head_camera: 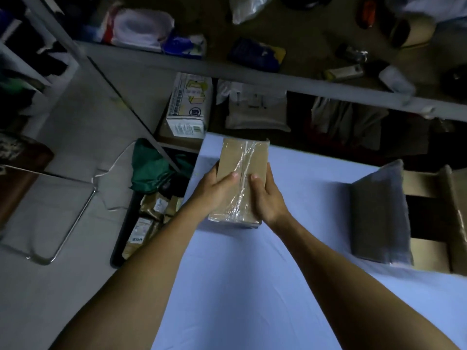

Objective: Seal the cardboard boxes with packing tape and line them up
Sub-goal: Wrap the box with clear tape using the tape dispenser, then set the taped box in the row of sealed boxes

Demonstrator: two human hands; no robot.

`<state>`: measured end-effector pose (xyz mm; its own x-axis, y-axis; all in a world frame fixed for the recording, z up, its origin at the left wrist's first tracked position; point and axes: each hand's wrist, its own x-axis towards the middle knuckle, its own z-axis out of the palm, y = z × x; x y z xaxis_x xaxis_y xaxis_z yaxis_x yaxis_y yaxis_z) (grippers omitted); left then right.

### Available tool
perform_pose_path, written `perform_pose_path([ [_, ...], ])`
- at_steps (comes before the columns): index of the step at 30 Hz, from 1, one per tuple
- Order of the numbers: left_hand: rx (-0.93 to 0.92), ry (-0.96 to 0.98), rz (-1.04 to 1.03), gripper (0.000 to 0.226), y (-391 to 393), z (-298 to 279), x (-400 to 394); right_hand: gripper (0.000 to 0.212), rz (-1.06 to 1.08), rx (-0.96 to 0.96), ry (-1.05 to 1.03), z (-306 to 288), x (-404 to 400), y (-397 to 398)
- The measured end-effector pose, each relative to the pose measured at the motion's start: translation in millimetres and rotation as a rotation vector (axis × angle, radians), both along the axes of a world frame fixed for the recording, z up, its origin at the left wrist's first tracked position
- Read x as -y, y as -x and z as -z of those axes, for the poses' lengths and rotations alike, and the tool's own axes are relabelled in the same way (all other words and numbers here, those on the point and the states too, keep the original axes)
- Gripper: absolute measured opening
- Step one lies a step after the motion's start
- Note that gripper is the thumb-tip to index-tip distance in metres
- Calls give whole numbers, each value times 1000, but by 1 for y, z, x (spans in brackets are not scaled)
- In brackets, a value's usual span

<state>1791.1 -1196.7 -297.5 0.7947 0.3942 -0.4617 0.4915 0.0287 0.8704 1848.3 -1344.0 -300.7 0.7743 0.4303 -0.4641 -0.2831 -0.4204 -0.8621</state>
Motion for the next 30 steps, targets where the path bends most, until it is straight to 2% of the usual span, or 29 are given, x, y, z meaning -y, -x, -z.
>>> perform_pose_path([
  [3,39,-45,28,23,-11,4,-8,49,4,18,-7,0,-6,-10],
  [5,28,-78,26,25,-12,4,-9,52,-12,29,16,-2,-7,-12],
  [7,-9,-163,44,45,-12,3,-9,57,-44,38,53,-6,-6,-13],
  [9,-99,-307,82,83,-13,-3,-9,63,-83,75,144,-14,-2,-13],
  [11,-149,-525,136,97,-15,-13,-7,70,-151,187,276,-26,8,-15],
  [14,-59,-966,302,84,-17,-39,5,71,-286,451,477,-45,40,-20],
  [17,19,-1172,571,73,-25,-63,34,64,-376,693,669,-68,87,-26],
  [20,44,-1268,788,69,-35,-86,81,58,-420,862,781,-92,140,-28],
  [22,63,-1333,905,68,-38,-96,118,54,-377,926,829,-102,184,-26],
  [26,142,-1440,1040,67,-40,-99,194,54,-279,902,942,-111,276,-18],
  [30,159,-1411,1097,67,-39,-100,262,55,-283,890,973,-106,337,-7],
])
